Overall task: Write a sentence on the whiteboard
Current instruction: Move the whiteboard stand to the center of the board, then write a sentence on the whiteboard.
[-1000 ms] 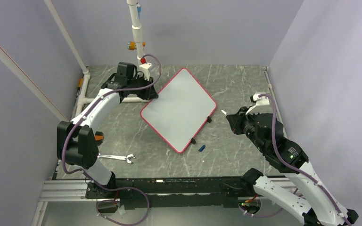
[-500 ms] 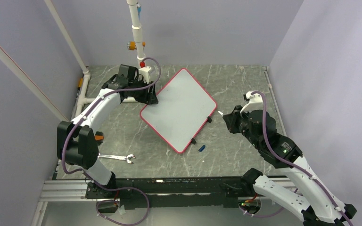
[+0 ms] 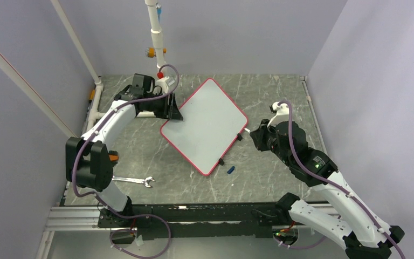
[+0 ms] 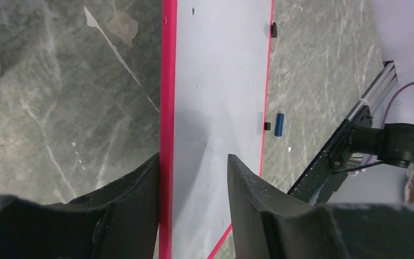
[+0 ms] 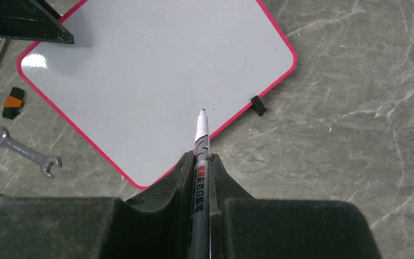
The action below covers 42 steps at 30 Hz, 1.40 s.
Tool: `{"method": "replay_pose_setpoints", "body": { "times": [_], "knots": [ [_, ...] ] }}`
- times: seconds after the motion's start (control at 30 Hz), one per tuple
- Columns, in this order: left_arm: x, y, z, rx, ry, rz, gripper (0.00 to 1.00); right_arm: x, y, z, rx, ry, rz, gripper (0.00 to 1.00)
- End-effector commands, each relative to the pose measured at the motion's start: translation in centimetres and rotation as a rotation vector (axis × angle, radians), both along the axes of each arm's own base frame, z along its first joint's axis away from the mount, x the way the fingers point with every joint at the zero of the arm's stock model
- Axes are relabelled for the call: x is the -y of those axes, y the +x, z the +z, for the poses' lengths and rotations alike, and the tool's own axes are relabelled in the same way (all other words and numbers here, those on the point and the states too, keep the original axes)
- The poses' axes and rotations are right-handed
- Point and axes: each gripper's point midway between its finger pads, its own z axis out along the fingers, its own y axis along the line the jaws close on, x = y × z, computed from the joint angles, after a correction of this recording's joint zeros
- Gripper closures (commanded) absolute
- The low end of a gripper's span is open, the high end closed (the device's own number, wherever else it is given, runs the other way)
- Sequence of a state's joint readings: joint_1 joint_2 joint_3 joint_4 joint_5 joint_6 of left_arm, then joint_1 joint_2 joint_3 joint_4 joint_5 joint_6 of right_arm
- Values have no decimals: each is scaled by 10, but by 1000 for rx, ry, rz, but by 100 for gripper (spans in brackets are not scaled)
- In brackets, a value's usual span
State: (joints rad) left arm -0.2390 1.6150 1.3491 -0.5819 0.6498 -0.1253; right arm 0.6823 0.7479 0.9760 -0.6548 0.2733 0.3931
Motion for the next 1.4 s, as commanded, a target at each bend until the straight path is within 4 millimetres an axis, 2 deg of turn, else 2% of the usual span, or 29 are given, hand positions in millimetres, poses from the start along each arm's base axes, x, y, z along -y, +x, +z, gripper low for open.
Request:
{"method": "replay_pose_setpoints", "body": {
  "times": [0.0, 0.17, 0.27, 0.5, 0.67, 0.83, 1.0, 1.37],
  "knots": [
    [10, -2, 8, -60, -76, -31, 53, -10, 4, 23, 55, 62, 21, 100],
    [13, -1, 11, -73, -122, -41, 67, -12, 5, 21, 48, 66, 26, 100],
    [14, -1, 16, -64, -130, -55, 80, -12, 4, 20, 45, 67, 28, 100],
    [12, -1, 35, 15, -123, -80, 100, -13, 4, 18, 42, 63, 34, 100],
    [13, -2, 48, 60, -132, -108, 100, -23, 3, 17, 53, 59, 100, 100],
    [28, -7, 58, 90, -139, -188, 100, -44, -1, 16, 66, 67, 229, 100],
    [41, -6, 55, 97, -100, -220, 100, -76, -3, 10, 36, 75, 386, 100],
    [35, 4, 50, 99, -52, -147, 100, -136, 9, 21, 14, 105, 502, 100]
  ]
}}
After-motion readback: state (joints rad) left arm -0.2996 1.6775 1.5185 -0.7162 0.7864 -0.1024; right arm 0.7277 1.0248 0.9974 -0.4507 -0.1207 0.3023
